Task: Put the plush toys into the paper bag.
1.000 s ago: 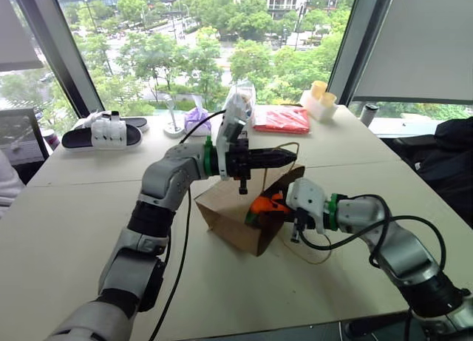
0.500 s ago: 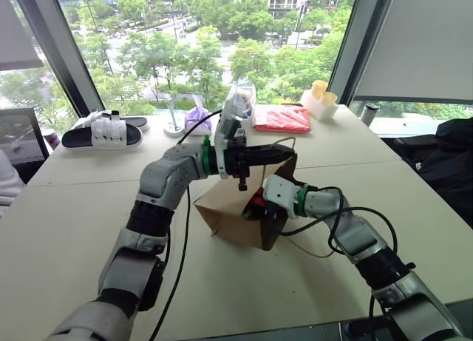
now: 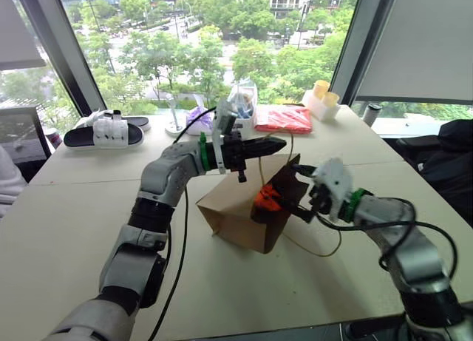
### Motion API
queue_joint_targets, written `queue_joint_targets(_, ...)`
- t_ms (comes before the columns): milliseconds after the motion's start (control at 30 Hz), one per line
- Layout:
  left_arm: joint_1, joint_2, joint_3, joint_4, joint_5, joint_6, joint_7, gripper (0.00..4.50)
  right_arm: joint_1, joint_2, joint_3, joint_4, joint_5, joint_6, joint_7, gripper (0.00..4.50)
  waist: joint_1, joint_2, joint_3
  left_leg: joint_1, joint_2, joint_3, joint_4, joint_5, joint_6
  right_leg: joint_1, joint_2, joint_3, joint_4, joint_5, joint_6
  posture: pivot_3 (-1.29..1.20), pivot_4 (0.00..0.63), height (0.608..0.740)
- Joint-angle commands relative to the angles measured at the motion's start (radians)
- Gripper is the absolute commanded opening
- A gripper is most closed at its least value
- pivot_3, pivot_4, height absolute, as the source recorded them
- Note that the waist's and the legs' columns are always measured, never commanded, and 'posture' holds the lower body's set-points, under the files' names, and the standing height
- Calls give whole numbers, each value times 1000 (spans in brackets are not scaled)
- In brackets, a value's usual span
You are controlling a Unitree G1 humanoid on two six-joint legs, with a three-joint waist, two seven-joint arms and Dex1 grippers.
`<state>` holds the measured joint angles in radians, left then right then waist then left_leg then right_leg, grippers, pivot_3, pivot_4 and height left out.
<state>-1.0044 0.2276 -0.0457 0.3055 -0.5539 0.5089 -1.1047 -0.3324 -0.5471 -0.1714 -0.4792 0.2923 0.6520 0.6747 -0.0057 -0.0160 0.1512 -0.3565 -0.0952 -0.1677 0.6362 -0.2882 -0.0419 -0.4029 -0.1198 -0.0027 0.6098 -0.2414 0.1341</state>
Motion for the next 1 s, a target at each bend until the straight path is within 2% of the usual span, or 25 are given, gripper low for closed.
queue_joint_targets(33, -32, -4, 16, -2, 6, -35, -6, 0, 90, 34, -182, -86, 82, 181, -124, 4452, 2, 0, 0, 0, 0, 0, 0, 0, 0, 0, 0, 0, 0, 0, 0, 0, 150, 740)
queue_joint_targets(167, -31, -6, 12, 8, 15, -56, -11, 0, 180, 146, -303, -117, 188, 301, -225, 4452, 3, 0, 0, 1, 0, 1, -1, -2, 3, 0, 0, 1, 1, 0, 0, 0, 150, 740)
queue_joint_targets(333, -29, -9, 16, 11, 17, -61, -13, 0, 290, 182, -341, -151, 258, 358, -257, 4452, 0, 1, 0, 1, 1, 1, -2, -1, 3, -1, 0, 1, 1, 0, 0, 0, 150, 740)
queue_joint_targets(467, -27, -14, 12, 27, 27, -78, -15, 0, 357, 287, -420, -163, 563, 471, -220, 4452, -3, 1, -1, 2, 1, 1, -3, -2, 4, 0, 1, 1, 1, 0, 0, 0, 150, 740)
queue_joint_targets(533, -26, -14, 11, 23, 28, -78, -15, 0, 378, 288, -413, -159, 589, 494, -251, 4452, -5, 1, 0, 3, 2, 1, -4, -2, 4, 0, 2, 1, 1, 0, 0, 0, 150, 740)
queue_joint_targets(600, -25, -14, 11, 20, 27, -78, -14, 0, 389, 279, -411, -145, 595, 497, -291, 3956, -6, 2, 0, 2, 2, 2, -3, -2, 4, 0, 1, 1, 1, 0, -1, 0, 150, 740)
queue_joint_targets(667, -24, -12, 11, 18, 29, -77, -14, 0, 402, 268, -407, -141, 612, 489, -304, 3210, -4, 2, 0, 3, 2, 2, -3, -2, 4, 0, 1, 2, 1, 0, -1, 0, 150, 740)
queue_joint_targets(867, -21, -6, 10, 12, 32, -75, -17, 0, 388, 255, -422, -131, 703, 449, -346, 56, -5, 2, 0, 3, 2, 2, -3, -2, 4, 0, 2, 2, 2, 0, -1, 0, 150, 740)
queue_joint_targets(1000, -28, -8, 8, 18, 38, -83, -21, 0, 375, 235, -429, -134, 790, 418, -373, 16, -5, 2, 0, 3, 2, 2, -3, -2, 4, 0, 2, 2, 1, 0, -1, 0, 150, 740)
